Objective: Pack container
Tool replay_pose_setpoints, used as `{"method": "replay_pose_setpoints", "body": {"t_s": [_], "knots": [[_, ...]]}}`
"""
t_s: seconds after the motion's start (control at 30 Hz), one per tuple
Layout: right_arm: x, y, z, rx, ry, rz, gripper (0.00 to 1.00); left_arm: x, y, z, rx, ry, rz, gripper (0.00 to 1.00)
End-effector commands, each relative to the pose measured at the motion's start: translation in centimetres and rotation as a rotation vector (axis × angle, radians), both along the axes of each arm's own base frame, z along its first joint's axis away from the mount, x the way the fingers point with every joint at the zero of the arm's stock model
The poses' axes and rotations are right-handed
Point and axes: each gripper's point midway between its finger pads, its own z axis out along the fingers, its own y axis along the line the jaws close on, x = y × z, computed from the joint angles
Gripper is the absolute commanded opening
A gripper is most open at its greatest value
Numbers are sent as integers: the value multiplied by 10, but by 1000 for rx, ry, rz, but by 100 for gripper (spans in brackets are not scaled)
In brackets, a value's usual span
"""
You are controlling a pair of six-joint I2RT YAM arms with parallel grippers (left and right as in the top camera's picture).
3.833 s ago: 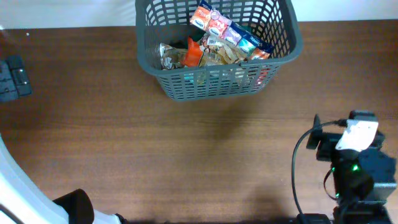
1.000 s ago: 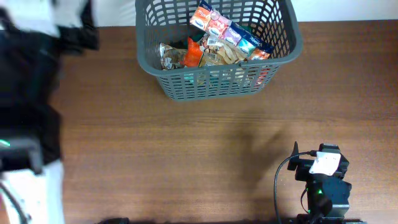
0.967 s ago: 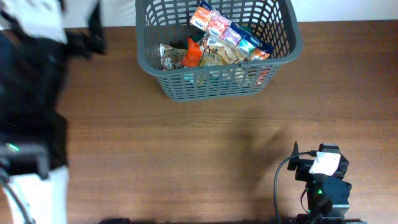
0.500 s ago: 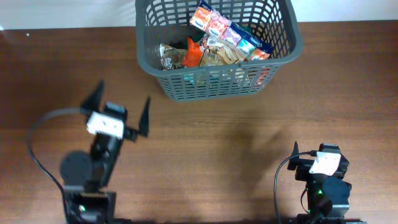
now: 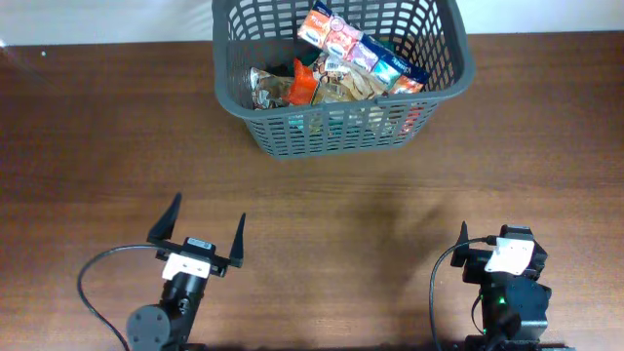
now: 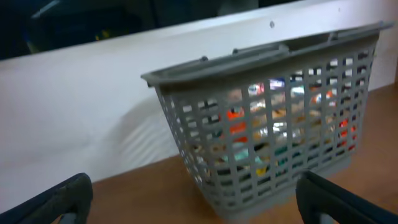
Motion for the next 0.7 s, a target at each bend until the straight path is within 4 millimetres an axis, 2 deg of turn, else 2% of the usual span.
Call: {"method": "replay_pose_setpoints", "body": {"t_s": [0.0,0.43,0.67], "knots": [[0,-1,-2,8,-4,-7,99,-1,-1,-14,3,15,-4,99],[0,-1,-2,8,-4,-7,99,-1,1,-68,17,238,5,99],[0,-1,-2,8,-4,-7,99,-2,2,-64,15,217,12,99]]}}
